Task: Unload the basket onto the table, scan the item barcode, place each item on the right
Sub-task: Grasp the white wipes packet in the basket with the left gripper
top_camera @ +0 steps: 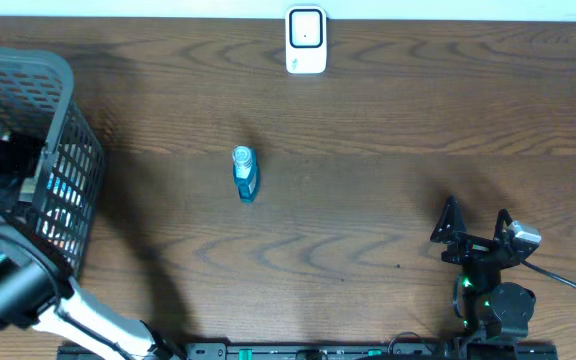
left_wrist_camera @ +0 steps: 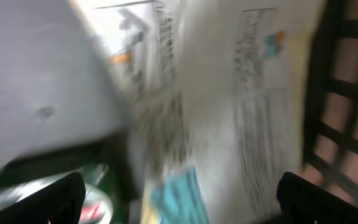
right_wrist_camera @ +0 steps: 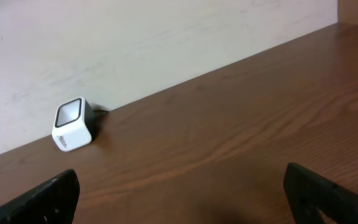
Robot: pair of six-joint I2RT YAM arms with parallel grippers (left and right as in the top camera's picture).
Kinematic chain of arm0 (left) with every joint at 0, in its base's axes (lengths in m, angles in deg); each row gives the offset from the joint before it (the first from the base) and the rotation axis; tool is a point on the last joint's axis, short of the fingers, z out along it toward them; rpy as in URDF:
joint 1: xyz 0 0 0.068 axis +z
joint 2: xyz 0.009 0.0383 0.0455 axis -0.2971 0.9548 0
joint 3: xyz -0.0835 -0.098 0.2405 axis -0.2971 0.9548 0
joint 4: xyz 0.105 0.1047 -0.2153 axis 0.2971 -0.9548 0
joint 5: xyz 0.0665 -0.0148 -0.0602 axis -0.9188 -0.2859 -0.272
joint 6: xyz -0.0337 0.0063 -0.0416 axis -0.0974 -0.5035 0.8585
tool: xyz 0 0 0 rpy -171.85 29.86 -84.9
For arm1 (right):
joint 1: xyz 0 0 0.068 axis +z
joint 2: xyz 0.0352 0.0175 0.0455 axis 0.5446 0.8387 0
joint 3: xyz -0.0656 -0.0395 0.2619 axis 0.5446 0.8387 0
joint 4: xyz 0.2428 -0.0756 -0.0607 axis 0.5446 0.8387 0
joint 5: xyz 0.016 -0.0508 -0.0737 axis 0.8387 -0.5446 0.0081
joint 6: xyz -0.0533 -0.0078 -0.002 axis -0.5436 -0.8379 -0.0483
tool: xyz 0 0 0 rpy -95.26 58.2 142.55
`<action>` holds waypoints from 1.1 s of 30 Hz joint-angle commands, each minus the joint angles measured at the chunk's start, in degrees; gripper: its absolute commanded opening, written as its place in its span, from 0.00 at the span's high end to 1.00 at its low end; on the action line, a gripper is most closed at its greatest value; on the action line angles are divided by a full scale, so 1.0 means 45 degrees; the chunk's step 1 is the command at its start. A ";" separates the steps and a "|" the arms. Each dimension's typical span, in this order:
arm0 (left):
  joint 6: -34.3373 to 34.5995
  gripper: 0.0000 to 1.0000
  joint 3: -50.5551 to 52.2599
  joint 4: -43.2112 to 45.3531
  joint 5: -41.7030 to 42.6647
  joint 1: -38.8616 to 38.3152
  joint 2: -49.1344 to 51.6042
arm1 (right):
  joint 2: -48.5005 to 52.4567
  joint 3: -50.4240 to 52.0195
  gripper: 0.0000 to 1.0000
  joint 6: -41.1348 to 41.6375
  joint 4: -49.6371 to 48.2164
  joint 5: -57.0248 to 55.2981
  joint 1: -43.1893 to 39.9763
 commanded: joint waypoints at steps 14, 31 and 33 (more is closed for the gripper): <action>-0.0272 0.93 -0.0097 0.0165 -0.1481 -0.0389 0.0316 | -0.0058 0.0010 0.01 -0.0194 0.0049 -0.0024 0.0053; 0.0034 0.93 -0.0151 0.2817 0.3011 -0.2759 -1.1487 | -0.0058 0.0010 0.01 -0.0194 0.0049 -0.0024 0.0053; 0.0019 0.92 -0.0141 0.3220 0.2871 -0.4362 -1.1895 | -0.0058 0.0010 0.01 -0.0194 0.0049 -0.0024 0.0053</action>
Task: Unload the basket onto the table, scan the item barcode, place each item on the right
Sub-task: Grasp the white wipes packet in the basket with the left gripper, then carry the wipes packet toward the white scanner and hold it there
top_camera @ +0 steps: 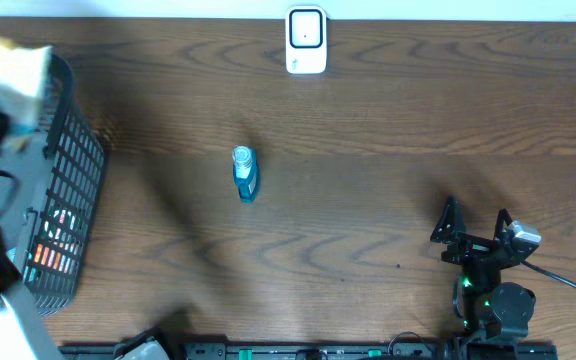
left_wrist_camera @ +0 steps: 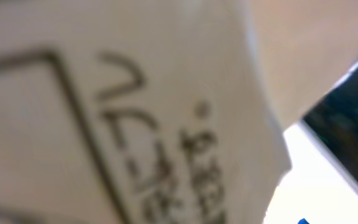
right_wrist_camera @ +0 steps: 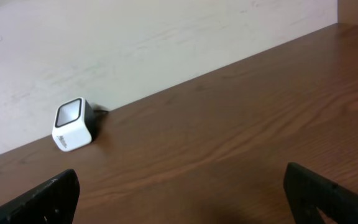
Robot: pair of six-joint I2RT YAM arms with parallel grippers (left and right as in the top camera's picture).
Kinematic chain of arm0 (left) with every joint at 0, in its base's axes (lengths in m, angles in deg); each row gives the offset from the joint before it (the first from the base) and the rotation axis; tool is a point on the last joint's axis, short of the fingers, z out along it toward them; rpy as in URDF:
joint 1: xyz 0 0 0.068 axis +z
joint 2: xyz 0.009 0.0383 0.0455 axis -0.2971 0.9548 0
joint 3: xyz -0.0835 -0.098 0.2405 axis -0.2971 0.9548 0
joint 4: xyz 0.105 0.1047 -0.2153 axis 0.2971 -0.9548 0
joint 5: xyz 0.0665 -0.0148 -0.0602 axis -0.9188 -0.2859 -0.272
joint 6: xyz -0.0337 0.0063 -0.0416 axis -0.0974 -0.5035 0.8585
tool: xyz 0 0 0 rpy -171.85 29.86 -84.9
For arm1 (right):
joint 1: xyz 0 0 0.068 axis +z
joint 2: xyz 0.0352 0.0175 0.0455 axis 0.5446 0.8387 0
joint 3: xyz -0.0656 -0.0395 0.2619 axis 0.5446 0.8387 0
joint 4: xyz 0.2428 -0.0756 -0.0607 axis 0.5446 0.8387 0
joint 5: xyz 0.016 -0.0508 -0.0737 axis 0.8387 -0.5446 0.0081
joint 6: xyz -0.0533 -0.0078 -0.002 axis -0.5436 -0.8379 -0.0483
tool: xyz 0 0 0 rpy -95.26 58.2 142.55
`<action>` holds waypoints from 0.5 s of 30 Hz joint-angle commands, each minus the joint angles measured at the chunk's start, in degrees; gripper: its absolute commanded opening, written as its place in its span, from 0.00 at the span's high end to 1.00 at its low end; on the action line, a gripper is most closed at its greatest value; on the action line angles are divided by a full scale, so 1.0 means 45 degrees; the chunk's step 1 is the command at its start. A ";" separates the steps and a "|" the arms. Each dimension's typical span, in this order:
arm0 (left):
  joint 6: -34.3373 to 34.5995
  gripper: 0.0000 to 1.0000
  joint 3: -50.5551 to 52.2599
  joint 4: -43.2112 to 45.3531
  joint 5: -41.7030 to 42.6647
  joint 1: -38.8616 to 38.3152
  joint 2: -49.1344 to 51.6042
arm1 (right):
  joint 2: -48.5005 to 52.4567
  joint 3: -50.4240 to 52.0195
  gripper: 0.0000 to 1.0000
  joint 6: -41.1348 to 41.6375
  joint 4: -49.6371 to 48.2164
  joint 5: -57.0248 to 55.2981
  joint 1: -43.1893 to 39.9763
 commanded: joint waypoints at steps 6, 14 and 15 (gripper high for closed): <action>-0.0073 0.93 -0.0039 0.0903 0.0010 -0.6941 0.0141 | -0.0058 0.0010 0.01 -0.0194 0.0049 -0.0024 0.0053; -0.0952 0.93 -0.0039 0.1205 -0.2161 -1.1924 0.3910 | -0.0058 0.0010 0.01 -0.0194 0.0049 -0.0024 0.0053; -0.1064 0.93 -0.0039 0.1180 -0.2205 -1.2298 0.4507 | -0.0058 0.0010 0.01 -0.0199 0.0049 -0.0024 0.0053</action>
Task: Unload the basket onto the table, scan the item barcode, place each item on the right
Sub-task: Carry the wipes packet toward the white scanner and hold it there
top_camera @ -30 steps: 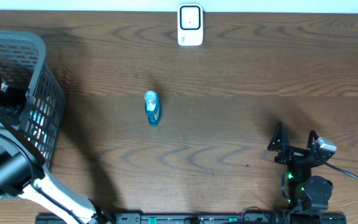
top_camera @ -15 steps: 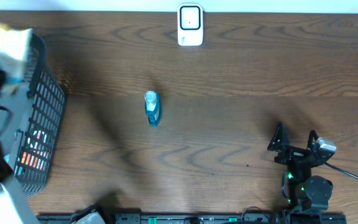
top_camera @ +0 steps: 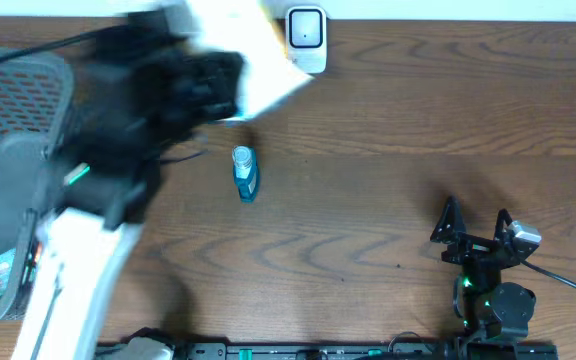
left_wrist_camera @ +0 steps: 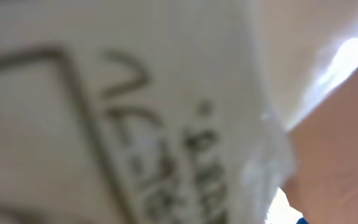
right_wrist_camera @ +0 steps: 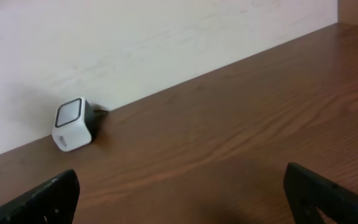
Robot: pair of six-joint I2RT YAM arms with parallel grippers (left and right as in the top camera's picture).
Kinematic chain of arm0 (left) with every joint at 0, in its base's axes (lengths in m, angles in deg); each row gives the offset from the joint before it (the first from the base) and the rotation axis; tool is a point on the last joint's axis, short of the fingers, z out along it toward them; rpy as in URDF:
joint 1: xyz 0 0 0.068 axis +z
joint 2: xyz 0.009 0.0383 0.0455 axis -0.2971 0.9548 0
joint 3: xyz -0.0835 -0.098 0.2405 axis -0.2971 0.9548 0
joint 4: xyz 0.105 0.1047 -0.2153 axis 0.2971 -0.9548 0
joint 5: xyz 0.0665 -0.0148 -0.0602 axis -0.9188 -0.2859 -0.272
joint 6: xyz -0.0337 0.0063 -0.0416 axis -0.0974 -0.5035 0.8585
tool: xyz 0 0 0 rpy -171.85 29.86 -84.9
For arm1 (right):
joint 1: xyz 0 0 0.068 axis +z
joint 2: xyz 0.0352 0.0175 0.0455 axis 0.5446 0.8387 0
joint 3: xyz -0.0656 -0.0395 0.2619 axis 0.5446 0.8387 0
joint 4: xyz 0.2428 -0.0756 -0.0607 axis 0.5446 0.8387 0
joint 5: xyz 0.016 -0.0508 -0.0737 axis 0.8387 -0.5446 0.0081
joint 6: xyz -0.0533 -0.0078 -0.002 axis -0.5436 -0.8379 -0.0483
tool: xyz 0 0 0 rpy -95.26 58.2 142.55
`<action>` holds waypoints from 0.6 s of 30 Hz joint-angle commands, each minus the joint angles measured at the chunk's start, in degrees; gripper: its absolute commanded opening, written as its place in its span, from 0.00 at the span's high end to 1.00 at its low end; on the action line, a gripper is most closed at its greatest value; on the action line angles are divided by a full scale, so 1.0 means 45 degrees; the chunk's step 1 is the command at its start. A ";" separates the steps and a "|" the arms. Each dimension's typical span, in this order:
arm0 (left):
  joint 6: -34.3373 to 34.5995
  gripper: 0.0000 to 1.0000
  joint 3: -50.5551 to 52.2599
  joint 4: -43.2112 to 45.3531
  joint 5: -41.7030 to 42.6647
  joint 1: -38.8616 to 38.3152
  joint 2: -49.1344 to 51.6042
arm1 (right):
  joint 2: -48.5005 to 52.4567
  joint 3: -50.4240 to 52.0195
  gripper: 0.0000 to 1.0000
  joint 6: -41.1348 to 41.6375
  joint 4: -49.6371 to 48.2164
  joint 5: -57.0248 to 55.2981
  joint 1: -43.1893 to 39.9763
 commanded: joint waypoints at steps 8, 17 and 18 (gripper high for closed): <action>-0.0214 0.93 -0.0039 -0.0845 -0.0903 -0.2623 0.5911 | -0.0058 0.0010 0.01 -0.0194 0.0044 -0.0024 0.0053; 0.0627 0.92 -0.0029 -0.1273 -0.0908 -0.4017 0.9044 | -0.0058 0.0010 0.01 -0.0194 0.0044 -0.0024 0.0053; 0.0631 0.92 -0.0029 -0.1273 -0.0908 -0.4187 0.9233 | -0.0058 0.0010 0.01 -0.0199 0.0044 -0.0024 0.0053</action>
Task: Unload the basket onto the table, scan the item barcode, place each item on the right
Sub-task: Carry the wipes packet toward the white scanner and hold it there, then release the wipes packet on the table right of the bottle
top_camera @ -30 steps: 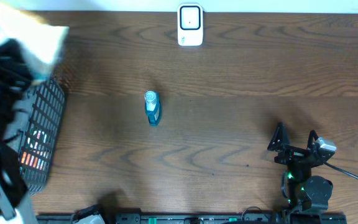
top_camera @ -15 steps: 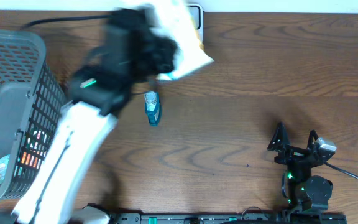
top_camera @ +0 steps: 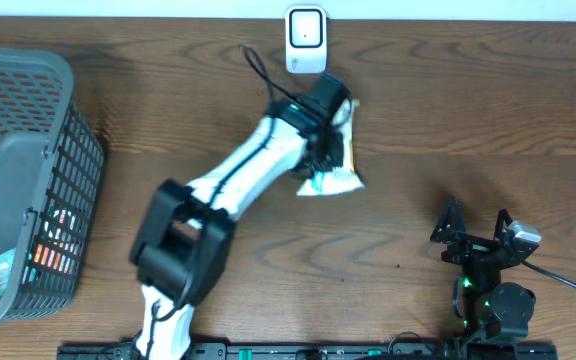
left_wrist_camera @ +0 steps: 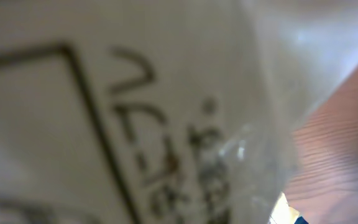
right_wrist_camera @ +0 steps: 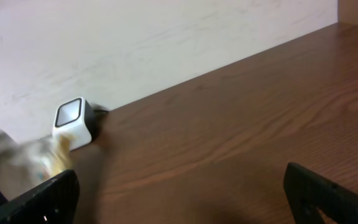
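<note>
A white, crinkly plastic packet (top_camera: 338, 175) with dark print hangs over the middle of the table, just in front of the white cube scanner (top_camera: 306, 40) at the far edge. My left gripper (top_camera: 328, 135) is shut on the packet's top. In the left wrist view the packet (left_wrist_camera: 117, 112) fills the frame and hides the fingers. From the right wrist view the scanner (right_wrist_camera: 73, 124) shows by the wall, with the blurred packet (right_wrist_camera: 39, 158) to its left. My right gripper (top_camera: 475, 228) rests open at the near right, its fingertips (right_wrist_camera: 51, 196) wide apart over bare wood.
A grey mesh basket (top_camera: 63, 130) with several packaged items stands at the left edge. The left arm (top_camera: 238, 175) stretches diagonally from the near left across the table's middle. A pale wall (right_wrist_camera: 166, 37) rises behind the scanner.
The left gripper has carried the packet from the upper left of the scanner down to the table's middle, in front of the scanner. The blue bottle is now hidden under the arm. The right arm is unmoved.
The left gripper was down inside the basket among printed packets. Then it was raised over the basket's far corner with a white packet in it. It then held the packet near the scanner, and now holds it lower, in front of the scanner. The right arm stayed parked and open.
</note>
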Robot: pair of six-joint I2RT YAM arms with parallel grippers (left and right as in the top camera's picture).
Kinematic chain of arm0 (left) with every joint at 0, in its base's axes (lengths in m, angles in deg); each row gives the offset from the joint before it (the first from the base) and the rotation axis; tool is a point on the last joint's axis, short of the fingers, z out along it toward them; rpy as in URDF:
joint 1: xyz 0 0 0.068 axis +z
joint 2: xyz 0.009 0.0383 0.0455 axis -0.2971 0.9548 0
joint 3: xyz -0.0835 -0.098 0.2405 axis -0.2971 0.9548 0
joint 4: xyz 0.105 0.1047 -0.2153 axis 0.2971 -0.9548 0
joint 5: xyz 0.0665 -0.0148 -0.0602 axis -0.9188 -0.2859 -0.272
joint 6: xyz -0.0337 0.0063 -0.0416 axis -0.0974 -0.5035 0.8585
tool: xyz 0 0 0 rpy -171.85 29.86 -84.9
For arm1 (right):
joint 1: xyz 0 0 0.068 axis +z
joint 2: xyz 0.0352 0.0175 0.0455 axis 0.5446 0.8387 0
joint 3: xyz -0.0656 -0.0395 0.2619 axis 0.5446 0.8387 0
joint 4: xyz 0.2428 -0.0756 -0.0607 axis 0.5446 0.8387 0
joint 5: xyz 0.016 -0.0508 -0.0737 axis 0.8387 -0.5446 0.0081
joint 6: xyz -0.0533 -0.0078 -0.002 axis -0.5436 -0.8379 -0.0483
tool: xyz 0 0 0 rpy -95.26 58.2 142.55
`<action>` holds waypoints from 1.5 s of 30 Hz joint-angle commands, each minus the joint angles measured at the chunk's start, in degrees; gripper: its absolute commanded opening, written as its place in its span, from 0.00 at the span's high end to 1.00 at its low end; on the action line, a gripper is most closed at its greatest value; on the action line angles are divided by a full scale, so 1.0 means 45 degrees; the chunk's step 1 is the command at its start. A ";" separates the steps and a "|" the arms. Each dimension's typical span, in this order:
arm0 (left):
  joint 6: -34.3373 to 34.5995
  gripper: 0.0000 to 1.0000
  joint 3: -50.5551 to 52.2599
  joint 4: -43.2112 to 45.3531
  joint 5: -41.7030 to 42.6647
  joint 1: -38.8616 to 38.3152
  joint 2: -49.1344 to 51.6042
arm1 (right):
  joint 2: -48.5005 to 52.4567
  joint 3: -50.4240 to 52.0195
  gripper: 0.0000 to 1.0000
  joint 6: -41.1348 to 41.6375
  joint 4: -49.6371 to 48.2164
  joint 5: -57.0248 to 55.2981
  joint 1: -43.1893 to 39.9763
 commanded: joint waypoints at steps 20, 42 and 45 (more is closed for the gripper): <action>0.0228 0.16 -0.0223 -0.2142 -0.2633 -0.1520 -0.2234 | -0.0058 0.0010 0.01 -0.0194 0.0049 -0.0024 0.0053; 0.2399 0.00 -0.1409 -0.4580 -0.7873 1.0404 -1.0103 | -0.0058 0.0010 0.01 -0.0194 0.0049 -0.0024 0.0053; 0.3230 0.00 -0.1375 -0.5503 -0.6169 1.2866 -0.9845 | -0.0058 0.0010 0.01 -0.0194 0.0049 -0.0024 0.0053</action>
